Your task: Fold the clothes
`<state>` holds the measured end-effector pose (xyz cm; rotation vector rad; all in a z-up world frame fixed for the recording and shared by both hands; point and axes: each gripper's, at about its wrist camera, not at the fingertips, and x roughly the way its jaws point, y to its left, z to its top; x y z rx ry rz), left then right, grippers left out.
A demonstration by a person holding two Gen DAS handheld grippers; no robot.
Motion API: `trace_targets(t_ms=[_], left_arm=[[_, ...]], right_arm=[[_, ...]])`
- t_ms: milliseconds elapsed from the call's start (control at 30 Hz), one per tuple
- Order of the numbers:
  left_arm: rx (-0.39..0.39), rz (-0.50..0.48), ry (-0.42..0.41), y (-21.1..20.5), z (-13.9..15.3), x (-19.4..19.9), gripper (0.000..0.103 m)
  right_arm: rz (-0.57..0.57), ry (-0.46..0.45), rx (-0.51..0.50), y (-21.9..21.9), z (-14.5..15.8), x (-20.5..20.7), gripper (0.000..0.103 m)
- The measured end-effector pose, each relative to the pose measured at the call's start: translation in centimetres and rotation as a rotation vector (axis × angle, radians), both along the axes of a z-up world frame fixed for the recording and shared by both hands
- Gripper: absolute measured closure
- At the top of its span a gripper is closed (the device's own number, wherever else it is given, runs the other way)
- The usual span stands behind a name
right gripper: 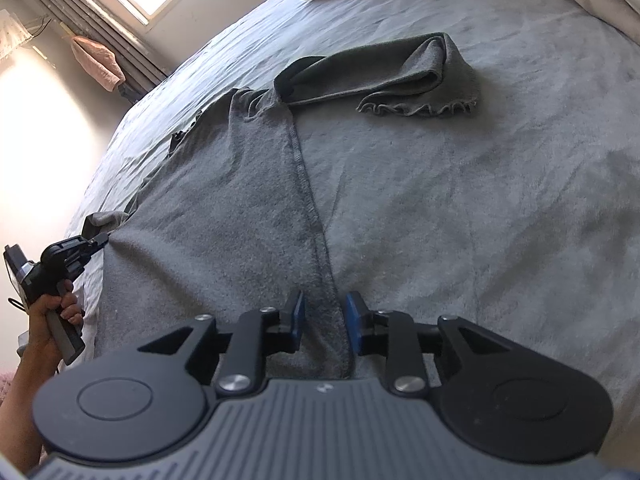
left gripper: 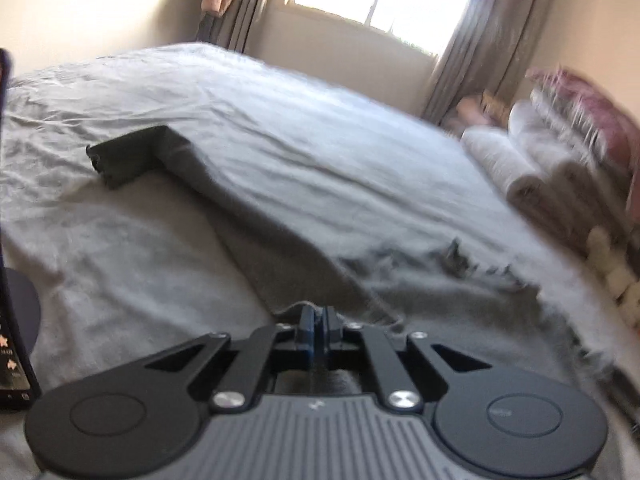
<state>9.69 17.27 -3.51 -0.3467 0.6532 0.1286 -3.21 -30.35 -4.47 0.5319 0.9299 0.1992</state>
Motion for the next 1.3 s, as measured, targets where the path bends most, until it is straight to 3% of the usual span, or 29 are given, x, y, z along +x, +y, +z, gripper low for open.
trace_targets(t_ms=[133,300,567,733,933,1133,1300], left_arm=[[-0.017,0.010,0.048,0.5,-0.6,-0.4,0.093],[-0.033,0.052,0.036,0.5,0.3,-2.2,0.072],[-0.046,-0.068,-0.035,-2.8,0.7,-6.6,0.064],[-0.001,-0.121,-0.013,-4.7,-0.4,-9.0,0.063],[0.044,-0.068,0.057,-3.9,0.9,-13.5,0.057],[-0.091,-0.066,0.162,-2.2,0.4,-17.5,0.058],[-0.133,-0.110,0.230,-2.8,0.1,-19.7,0.072]], right_arm=[[0.006,-0.004,-0.006,0.1,0.2,-0.1,0.073],[0.012,-0.014,-0.009,0.1,0.7,-0.1,0.069],[-0.031,-0.056,0.007,0.5,1.7,1.6,0.061],[-0.022,-0.052,-0.056,2.1,1.7,2.9,0.060],[0.062,-0.066,-0.143,3.8,1.7,1.1,0.059],[0.059,-0.061,-0.159,3.5,1.3,-1.0,0.057],[0.024,-0.049,-0.138,2.5,1.0,-2.6,0.057]])
